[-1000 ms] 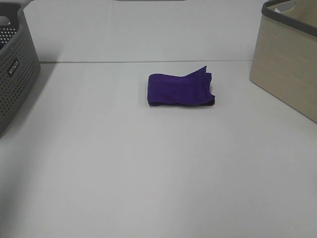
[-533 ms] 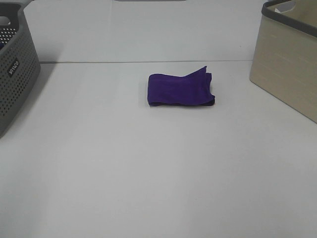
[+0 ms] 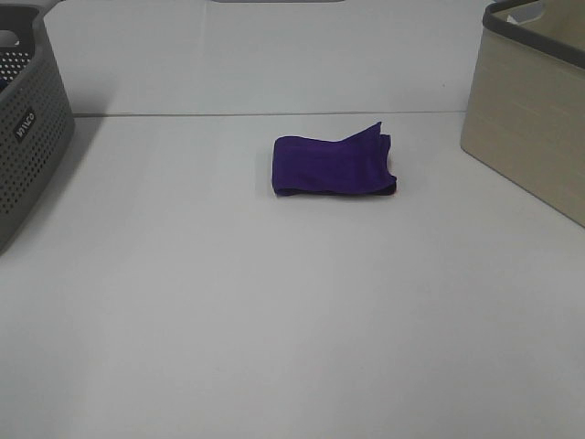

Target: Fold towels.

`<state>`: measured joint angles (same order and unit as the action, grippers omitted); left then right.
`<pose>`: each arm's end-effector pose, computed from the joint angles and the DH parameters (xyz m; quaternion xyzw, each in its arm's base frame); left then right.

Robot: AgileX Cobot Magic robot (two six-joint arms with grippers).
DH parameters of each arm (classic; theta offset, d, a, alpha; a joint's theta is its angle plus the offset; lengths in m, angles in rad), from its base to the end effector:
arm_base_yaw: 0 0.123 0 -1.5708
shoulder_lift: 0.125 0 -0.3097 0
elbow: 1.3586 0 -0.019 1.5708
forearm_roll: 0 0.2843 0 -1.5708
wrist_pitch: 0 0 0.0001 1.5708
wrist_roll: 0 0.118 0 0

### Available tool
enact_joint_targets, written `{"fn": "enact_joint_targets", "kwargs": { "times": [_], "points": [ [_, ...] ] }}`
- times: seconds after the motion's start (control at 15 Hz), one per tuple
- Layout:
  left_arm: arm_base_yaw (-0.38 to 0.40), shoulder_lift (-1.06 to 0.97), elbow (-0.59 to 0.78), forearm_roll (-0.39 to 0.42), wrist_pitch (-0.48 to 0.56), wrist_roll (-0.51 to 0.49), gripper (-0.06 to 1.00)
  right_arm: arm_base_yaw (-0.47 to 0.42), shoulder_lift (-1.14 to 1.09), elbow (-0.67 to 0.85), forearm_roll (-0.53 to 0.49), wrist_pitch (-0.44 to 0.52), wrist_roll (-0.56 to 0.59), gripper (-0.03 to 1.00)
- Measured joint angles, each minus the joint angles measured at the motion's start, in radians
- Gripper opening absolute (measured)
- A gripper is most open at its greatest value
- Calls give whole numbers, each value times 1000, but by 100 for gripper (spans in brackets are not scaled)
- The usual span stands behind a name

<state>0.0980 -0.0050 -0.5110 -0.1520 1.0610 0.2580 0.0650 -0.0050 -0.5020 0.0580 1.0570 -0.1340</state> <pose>0.0224 -0.0135 0.2857 0.0712 0.8437 0.0186 0.5318 0.0225 0.0074 0.2824 -0.0856 0.8458 0.0108 0.5266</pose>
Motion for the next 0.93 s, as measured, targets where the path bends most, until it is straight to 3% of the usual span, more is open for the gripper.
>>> {"fn": "enact_joint_targets", "kwargs": {
  "times": [0.47,0.93],
  "points": [
    [0,0,0,41,-6,-87,86,0,0,0,0,0,0,87],
    [0,0,0,41,-9,-93,86,0,0,0,0,0,0,87]
  ]
}}
